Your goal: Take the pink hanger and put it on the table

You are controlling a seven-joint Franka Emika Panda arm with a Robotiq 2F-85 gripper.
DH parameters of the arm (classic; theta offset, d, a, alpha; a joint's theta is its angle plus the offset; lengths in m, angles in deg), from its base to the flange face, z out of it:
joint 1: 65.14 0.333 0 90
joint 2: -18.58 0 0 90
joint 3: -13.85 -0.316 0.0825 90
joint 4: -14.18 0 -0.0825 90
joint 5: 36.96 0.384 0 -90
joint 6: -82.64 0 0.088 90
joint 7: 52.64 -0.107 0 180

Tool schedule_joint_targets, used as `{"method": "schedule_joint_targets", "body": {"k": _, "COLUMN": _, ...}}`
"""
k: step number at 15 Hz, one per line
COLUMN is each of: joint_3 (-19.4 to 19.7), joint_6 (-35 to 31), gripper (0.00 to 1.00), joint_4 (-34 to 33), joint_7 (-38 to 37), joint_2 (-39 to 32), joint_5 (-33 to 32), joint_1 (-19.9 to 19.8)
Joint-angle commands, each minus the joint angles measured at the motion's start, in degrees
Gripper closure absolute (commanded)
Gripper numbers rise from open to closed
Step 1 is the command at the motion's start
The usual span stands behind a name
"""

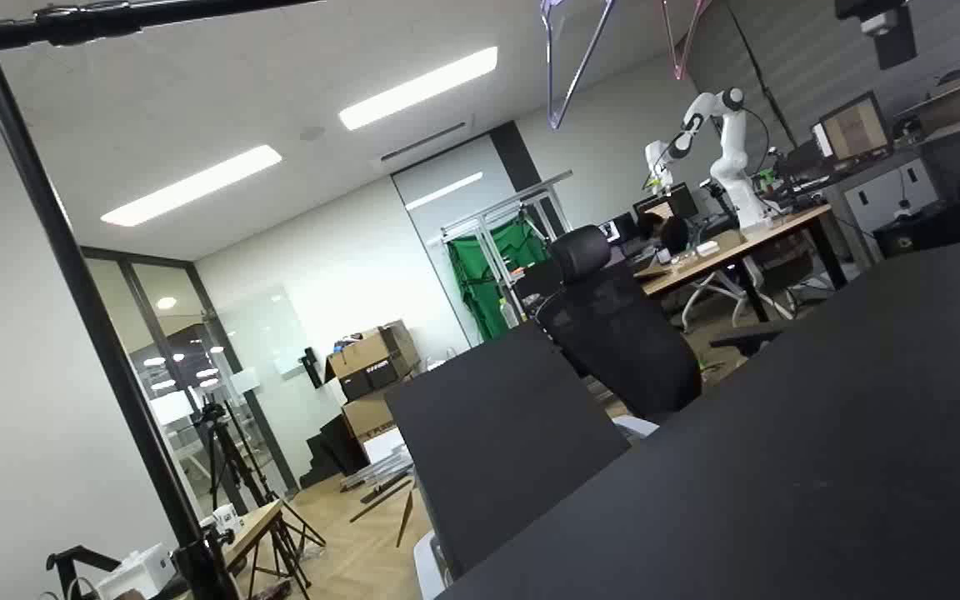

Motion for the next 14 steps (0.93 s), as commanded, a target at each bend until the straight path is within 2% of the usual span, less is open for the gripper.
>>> {"method": "schedule_joint_targets", "body": {"k": 1, "joint_3": 0.23, "joint_6": 0.13, "gripper": 0.00, "joint_4": -0.09, "joint_7": -0.05, "joint_2": 0.00, "joint_5": -0.10, "joint_1": 0.22}}
{"method": "schedule_joint_targets", "body": {"k": 10, "joint_3": 0.23, "joint_6": 0.13, "gripper": 0.00, "joint_4": -0.09, "joint_7": -0.03, "joint_2": 0.00, "joint_5": -0.10, "joint_1": 0.22}}
{"method": "schedule_joint_targets", "body": {"k": 14, "joint_3": -0.17, "joint_6": -7.64, "gripper": 0.00, "joint_4": -2.55, "joint_7": -0.84, "joint_2": -0.96, "joint_5": -4.68, "joint_1": -1.66}}
